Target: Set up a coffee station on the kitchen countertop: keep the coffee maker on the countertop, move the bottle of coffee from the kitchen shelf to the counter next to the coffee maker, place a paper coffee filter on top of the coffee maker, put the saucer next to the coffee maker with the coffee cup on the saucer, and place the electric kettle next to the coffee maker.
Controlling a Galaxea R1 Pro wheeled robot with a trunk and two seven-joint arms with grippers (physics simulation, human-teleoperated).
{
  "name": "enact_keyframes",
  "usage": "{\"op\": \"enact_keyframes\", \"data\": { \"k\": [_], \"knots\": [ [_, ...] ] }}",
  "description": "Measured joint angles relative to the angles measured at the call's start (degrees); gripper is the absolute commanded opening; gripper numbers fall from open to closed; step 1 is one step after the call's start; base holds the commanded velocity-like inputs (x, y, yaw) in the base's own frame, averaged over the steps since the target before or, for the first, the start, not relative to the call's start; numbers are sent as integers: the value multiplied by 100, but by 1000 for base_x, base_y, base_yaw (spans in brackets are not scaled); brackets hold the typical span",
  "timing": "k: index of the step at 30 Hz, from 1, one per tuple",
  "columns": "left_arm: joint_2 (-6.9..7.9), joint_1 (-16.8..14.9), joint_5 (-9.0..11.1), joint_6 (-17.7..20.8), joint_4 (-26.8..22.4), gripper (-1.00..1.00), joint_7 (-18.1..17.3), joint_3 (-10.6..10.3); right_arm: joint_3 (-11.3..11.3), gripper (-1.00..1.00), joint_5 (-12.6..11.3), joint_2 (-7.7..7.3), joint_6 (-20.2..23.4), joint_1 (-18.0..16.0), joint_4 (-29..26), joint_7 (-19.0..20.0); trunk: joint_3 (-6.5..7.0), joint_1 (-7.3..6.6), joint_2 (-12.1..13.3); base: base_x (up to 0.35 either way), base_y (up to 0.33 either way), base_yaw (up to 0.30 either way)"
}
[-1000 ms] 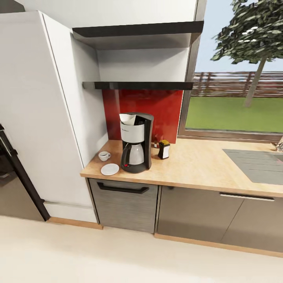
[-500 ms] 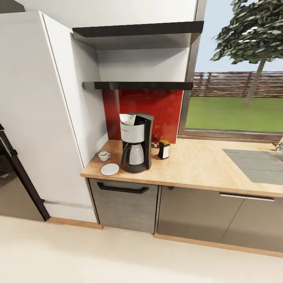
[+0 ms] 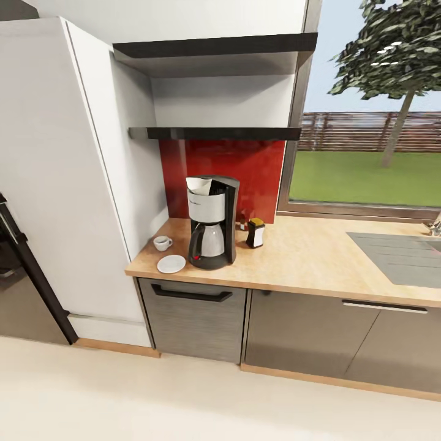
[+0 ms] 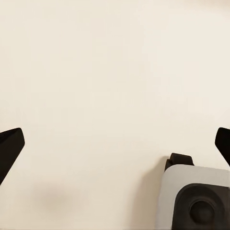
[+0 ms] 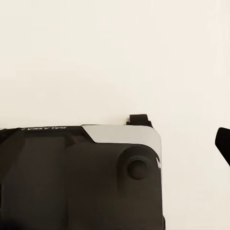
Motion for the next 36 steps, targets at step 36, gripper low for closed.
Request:
{"op": "enact_keyframes", "data": {
  "k": [36],
  "knots": [
    [6,17,-4,5,230,100,-2,-3,-245,100,-1,-14,0,-1,-2,1,0,0,0,0,0,-226]
  ]
}}
